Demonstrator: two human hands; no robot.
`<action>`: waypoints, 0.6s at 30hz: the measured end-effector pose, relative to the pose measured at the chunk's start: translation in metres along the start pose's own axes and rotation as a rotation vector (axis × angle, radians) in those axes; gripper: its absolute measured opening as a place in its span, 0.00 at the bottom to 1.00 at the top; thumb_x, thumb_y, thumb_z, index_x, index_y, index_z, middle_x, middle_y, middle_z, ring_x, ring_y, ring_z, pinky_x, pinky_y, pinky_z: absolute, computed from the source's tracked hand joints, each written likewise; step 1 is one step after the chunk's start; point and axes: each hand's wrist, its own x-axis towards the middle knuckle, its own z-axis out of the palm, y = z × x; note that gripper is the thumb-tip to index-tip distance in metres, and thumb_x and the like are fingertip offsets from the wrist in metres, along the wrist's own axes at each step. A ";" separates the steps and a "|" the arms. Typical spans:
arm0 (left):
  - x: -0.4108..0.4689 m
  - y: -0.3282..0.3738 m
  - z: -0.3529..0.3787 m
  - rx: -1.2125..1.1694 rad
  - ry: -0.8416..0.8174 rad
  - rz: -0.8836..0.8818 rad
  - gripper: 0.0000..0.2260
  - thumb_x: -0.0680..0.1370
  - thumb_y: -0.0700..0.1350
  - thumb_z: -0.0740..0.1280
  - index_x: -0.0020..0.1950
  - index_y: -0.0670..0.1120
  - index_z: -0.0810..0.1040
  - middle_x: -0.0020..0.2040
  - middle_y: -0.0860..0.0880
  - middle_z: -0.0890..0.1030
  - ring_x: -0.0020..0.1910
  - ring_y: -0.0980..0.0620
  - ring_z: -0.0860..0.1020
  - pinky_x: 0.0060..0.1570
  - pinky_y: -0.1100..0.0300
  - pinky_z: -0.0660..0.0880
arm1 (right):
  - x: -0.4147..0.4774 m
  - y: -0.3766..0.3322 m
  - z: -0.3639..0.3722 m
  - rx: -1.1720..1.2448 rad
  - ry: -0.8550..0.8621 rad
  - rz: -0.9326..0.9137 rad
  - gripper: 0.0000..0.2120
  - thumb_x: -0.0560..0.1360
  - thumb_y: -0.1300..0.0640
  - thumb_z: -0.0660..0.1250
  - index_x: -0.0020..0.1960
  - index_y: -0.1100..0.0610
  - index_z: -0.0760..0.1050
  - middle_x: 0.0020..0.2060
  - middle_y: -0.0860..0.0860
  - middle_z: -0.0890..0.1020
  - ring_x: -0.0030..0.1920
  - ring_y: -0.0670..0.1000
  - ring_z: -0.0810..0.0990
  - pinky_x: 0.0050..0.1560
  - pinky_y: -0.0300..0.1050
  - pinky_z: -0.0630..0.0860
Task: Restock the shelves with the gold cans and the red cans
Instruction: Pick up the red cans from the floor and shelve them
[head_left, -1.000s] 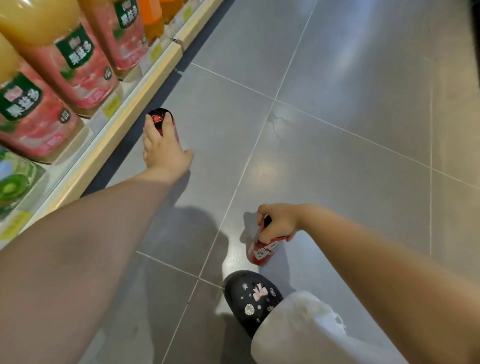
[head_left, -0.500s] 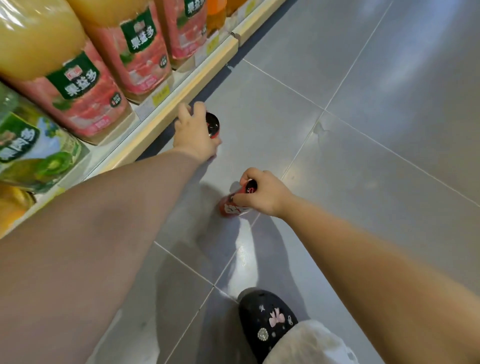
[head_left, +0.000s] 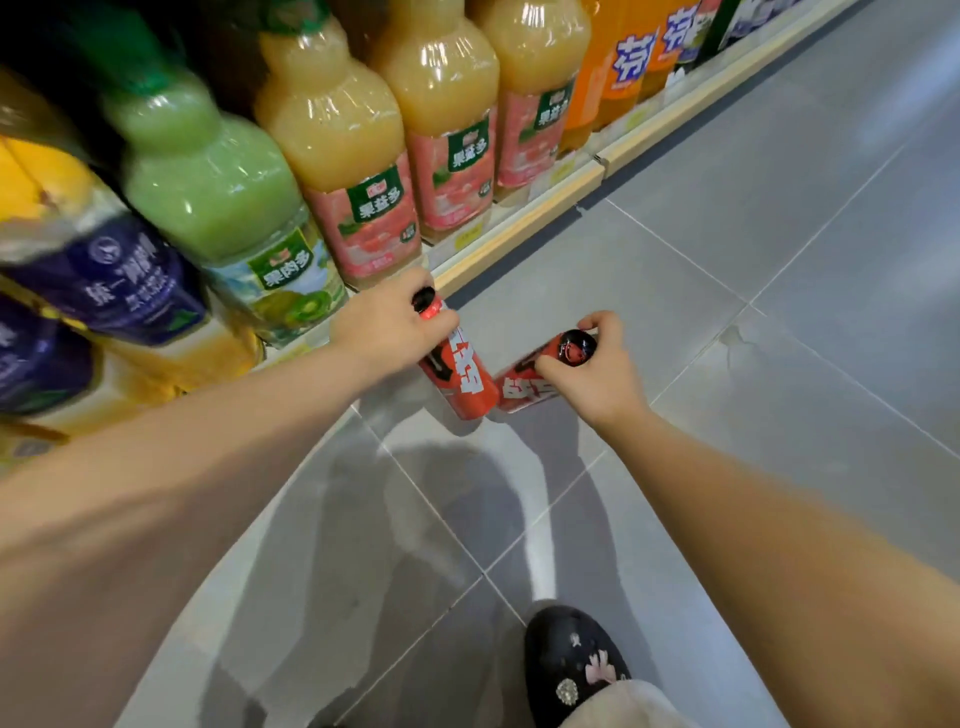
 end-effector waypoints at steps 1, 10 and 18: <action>-0.007 0.001 -0.015 0.044 0.012 0.013 0.17 0.68 0.65 0.60 0.50 0.55 0.72 0.49 0.51 0.80 0.45 0.46 0.77 0.37 0.57 0.68 | -0.002 -0.011 0.003 0.049 0.009 -0.027 0.28 0.59 0.42 0.69 0.54 0.41 0.60 0.44 0.43 0.75 0.45 0.47 0.78 0.39 0.43 0.76; -0.042 0.028 -0.161 0.171 0.167 0.113 0.22 0.65 0.71 0.59 0.48 0.57 0.71 0.47 0.53 0.78 0.45 0.50 0.76 0.38 0.56 0.73 | -0.010 -0.129 0.021 0.267 0.092 -0.286 0.25 0.58 0.44 0.73 0.49 0.31 0.63 0.43 0.32 0.77 0.46 0.32 0.76 0.50 0.43 0.75; -0.058 0.070 -0.284 0.044 0.413 0.095 0.13 0.64 0.57 0.70 0.46 0.57 0.75 0.48 0.53 0.80 0.49 0.50 0.77 0.47 0.57 0.73 | -0.016 -0.267 -0.012 0.239 0.090 -0.655 0.18 0.59 0.39 0.71 0.46 0.37 0.70 0.42 0.34 0.77 0.46 0.29 0.74 0.46 0.35 0.72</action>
